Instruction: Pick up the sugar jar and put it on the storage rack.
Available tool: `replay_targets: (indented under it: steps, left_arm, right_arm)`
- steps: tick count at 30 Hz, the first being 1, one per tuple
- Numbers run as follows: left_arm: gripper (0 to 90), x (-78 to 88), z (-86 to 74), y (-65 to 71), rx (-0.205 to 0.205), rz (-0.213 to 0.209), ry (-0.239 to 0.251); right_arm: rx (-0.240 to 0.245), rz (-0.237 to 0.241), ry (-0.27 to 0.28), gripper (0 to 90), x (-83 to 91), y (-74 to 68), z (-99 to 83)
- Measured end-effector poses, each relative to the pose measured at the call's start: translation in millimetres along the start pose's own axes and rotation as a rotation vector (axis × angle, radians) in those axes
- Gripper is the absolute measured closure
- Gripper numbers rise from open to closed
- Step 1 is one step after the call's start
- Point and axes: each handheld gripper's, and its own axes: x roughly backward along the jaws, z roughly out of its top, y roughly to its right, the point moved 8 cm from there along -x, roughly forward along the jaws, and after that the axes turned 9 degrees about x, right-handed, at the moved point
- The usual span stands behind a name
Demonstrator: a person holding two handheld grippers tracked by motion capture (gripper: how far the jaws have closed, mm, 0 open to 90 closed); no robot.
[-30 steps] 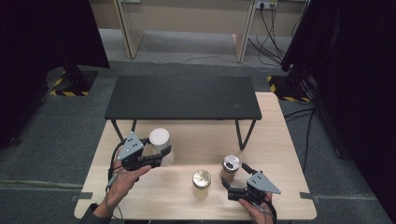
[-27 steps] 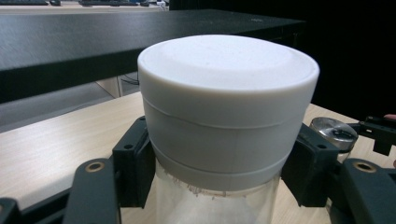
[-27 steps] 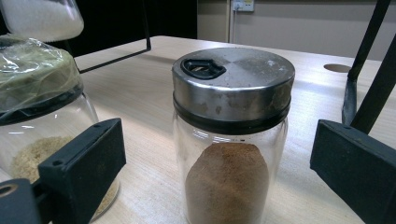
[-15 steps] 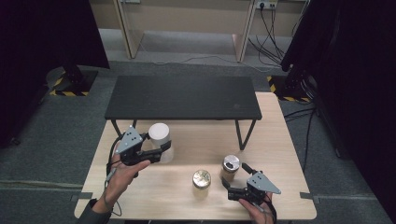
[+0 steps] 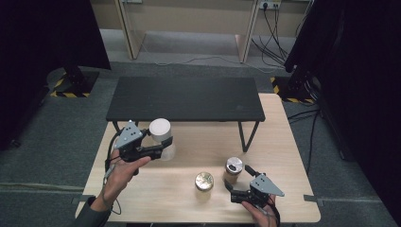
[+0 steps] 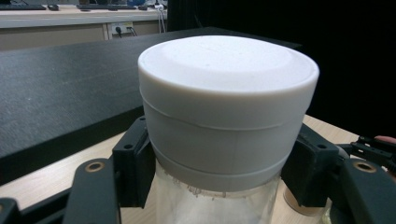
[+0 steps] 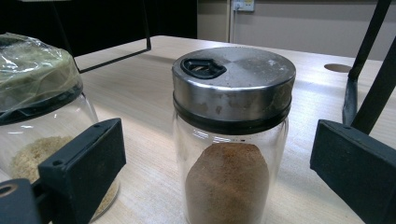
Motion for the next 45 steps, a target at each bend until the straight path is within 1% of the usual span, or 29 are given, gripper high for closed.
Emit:
replay_targets:
  steps: [6,11,21,25,28,34,39,45]
  left_arm:
    - [35.0,1.8,8.4,-1.2,0.0,0.004,-0.005]
    - [35.0,2.4,17.3,-1.5,-0.009,0.013,-0.012]
    - [34.9,4.2,43.2,1.2,-0.019,0.022,-0.017]
    - [34.9,4.6,52.3,1.0,-0.017,0.025,-0.022]
    - [34.9,6.2,58.3,1.5,-0.022,0.029,-0.017]
    - [34.9,8.6,67.8,0.4,-0.009,0.031,-0.018]
    - [34.9,7.8,79.2,-3.0,0.0,0.043,-0.023]
    - [34.9,6.1,94.0,-7.7,-0.006,0.07,-0.02]
  right_arm:
    - [0.0,-0.001,0.0,3.6,-0.1,0.1,0.0]
    - [0.0,-0.001,0.0,3.7,-0.4,0.2,-0.1]
    - [-0.001,-0.001,0.0,3.6,-0.4,0.3,0.0]
    - [-0.001,-0.001,0.0,3.6,-0.4,0.3,0.0]
    - [-0.002,-0.002,0.0,3.7,-0.4,0.6,-0.1]
    - [-0.001,0.0,-0.001,3.7,-0.7,0.3,-0.3]
    - [-0.003,-0.001,0.0,3.7,-0.6,0.7,-0.3]
    - [-0.004,-0.001,-0.001,3.6,-0.5,0.6,-0.3]
